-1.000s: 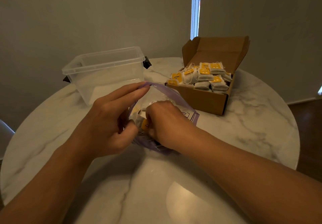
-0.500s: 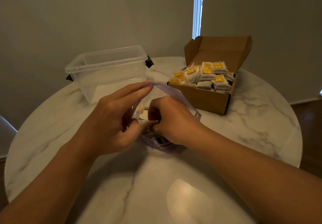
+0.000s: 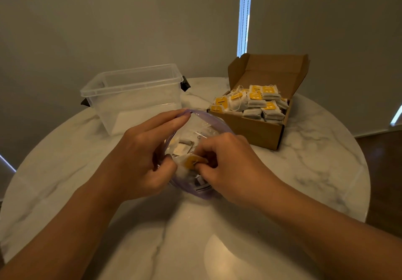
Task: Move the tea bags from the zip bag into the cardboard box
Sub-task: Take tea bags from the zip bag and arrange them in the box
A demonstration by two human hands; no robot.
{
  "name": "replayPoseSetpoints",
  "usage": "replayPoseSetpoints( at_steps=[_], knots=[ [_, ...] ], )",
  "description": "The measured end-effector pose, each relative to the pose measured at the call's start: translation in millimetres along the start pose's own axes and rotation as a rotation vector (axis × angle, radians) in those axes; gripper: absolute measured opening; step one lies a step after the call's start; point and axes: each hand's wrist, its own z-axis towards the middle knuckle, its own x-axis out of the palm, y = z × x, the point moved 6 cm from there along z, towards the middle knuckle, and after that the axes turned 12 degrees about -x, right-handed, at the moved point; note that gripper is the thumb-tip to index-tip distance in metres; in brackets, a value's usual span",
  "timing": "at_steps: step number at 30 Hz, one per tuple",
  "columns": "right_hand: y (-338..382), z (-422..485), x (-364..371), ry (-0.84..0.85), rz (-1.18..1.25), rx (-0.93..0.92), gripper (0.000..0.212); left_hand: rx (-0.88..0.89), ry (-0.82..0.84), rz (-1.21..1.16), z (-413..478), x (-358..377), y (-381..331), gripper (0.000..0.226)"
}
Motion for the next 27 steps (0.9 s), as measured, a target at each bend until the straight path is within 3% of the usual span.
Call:
replayPoseSetpoints(
  at_steps=[9, 13, 19, 27],
  knots=[
    [-9, -21, -83, -0.136, 0.431, 0.051, 0.017, -0.004, -0.003, -0.021, 0, 1, 4, 0.064],
    [-35, -4, -118, -0.303, 0.541, 0.084, 0.019, -0.014, -0.006, -0.035, 1, 1, 4, 0.063],
    [-90, 41, -146, -0.365, 0.365, 0.236, 0.008, -0.037, -0.007, -0.049, 0, 1, 6, 0.063],
    [-114, 75, -141, -0.137, 0.007, 0.317, 0.015, -0.032, -0.022, -0.054, 1, 1, 8, 0.064]
  ],
)
